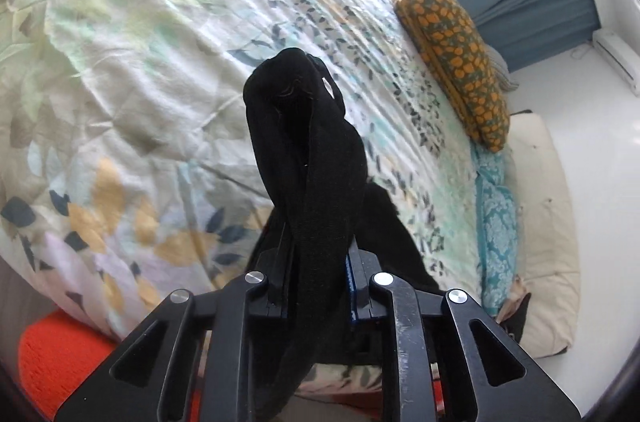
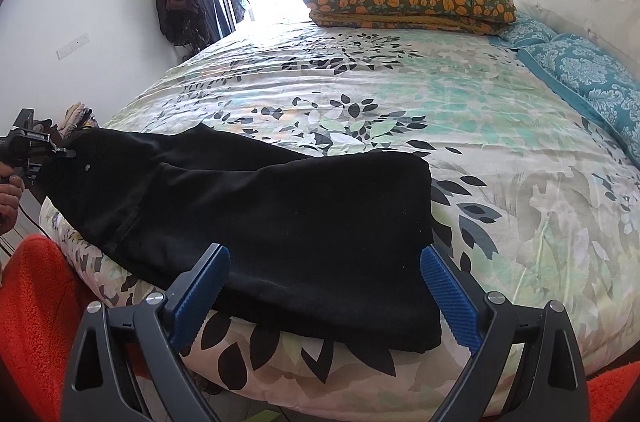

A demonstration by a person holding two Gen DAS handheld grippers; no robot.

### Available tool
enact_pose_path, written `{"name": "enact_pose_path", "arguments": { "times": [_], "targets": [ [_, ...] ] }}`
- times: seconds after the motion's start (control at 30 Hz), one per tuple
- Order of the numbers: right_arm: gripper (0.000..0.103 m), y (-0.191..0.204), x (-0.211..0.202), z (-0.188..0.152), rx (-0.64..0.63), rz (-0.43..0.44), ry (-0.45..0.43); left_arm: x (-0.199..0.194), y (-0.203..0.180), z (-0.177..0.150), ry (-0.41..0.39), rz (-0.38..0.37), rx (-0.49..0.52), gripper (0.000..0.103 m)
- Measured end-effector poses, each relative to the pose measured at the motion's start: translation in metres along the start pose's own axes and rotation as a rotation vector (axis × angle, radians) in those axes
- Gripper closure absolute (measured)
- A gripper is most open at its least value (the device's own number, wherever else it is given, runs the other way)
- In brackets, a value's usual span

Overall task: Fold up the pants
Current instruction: 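Grasp the trouser waist end with the left tool and fold it over, then grasp the trouser edge with the right tool and fold it over the stack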

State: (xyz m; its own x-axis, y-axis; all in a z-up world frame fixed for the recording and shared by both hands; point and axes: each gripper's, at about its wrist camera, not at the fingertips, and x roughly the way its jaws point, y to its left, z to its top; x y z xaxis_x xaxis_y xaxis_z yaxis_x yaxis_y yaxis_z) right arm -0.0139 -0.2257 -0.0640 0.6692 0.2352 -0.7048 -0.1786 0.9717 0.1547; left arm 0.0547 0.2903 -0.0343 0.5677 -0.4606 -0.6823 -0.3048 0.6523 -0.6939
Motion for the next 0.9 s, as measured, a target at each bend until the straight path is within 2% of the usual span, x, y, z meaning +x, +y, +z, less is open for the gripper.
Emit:
{"name": "enact_pose_path", "arguments": {
  "times": [0.07, 0.17, 0.23, 0.3, 0.37, 0.43, 0.47, 0.53, 0.57, 0.6, 0.63, 0.7, 0.73, 0.77, 0.83, 0.9],
  "targets": [
    [0.007, -0.007, 0.000, 0.002, 0.037, 0.008, -0.014, 0.000, -0.039, -0.017, 0.020, -0.062, 0.020, 0.085],
    [0.007, -0.019, 0.000, 0.007, 0.089, 0.038, -0.031, 0.015, -0.102, -0.048, 0.037, -0.063, 0.132, 0.085],
    [0.007, -0.026, 0.001, 0.012, 0.139, 0.104, -0.041, 0.036, -0.137, -0.072, 0.064, -0.075, 0.194, 0.085],
    [0.007, -0.032, 0.002, 0.013, 0.198, 0.212, -0.045, 0.066, -0.166, -0.096, 0.098, -0.068, 0.253, 0.085],
    [0.007, -0.036, 0.002, 0.012, 0.247, 0.284, -0.045, 0.104, -0.185, -0.120, 0.151, -0.051, 0.288, 0.085],
    [0.007, -0.038, 0.003, 0.010, 0.279, 0.330, -0.041, 0.142, -0.200, -0.146, 0.181, 0.013, 0.371, 0.083],
    [0.007, -0.039, 0.004, 0.009, 0.294, 0.353, -0.039, 0.162, -0.207, -0.157, 0.197, 0.059, 0.429, 0.076],
    [0.007, -0.042, 0.004, 0.007, 0.325, 0.406, -0.035, 0.200, -0.210, -0.176, 0.291, 0.115, 0.522, 0.069],
    [0.007, -0.045, 0.004, 0.006, 0.342, 0.434, -0.032, 0.210, -0.208, -0.181, 0.347, 0.089, 0.517, 0.068],
    [0.007, -0.048, 0.004, 0.004, 0.363, 0.463, -0.029, 0.209, -0.206, -0.183, 0.375, 0.031, 0.479, 0.068],
    [0.007, -0.052, 0.004, 0.002, 0.387, 0.485, -0.026, 0.197, -0.205, -0.182, 0.377, -0.022, 0.441, 0.065],
    [0.007, -0.062, 0.002, -0.003, 0.442, 0.526, -0.029, 0.163, -0.208, -0.177, 0.331, -0.101, 0.436, 0.046],
    [0.007, -0.067, 0.002, -0.005, 0.473, 0.547, -0.032, 0.144, -0.210, -0.170, 0.283, -0.113, 0.460, 0.034],
    [0.007, -0.071, 0.003, -0.006, 0.502, 0.564, -0.035, 0.125, -0.210, -0.164, 0.225, -0.110, 0.488, 0.030],
    [0.007, -0.077, 0.007, -0.006, 0.539, 0.581, -0.035, 0.094, -0.201, -0.147, 0.132, -0.064, 0.525, 0.030],
    [0.007, -0.073, 0.014, -0.002, 0.538, 0.611, -0.020, 0.077, -0.179, -0.131, 0.067, -0.003, 0.505, 0.030]
  ]
}}
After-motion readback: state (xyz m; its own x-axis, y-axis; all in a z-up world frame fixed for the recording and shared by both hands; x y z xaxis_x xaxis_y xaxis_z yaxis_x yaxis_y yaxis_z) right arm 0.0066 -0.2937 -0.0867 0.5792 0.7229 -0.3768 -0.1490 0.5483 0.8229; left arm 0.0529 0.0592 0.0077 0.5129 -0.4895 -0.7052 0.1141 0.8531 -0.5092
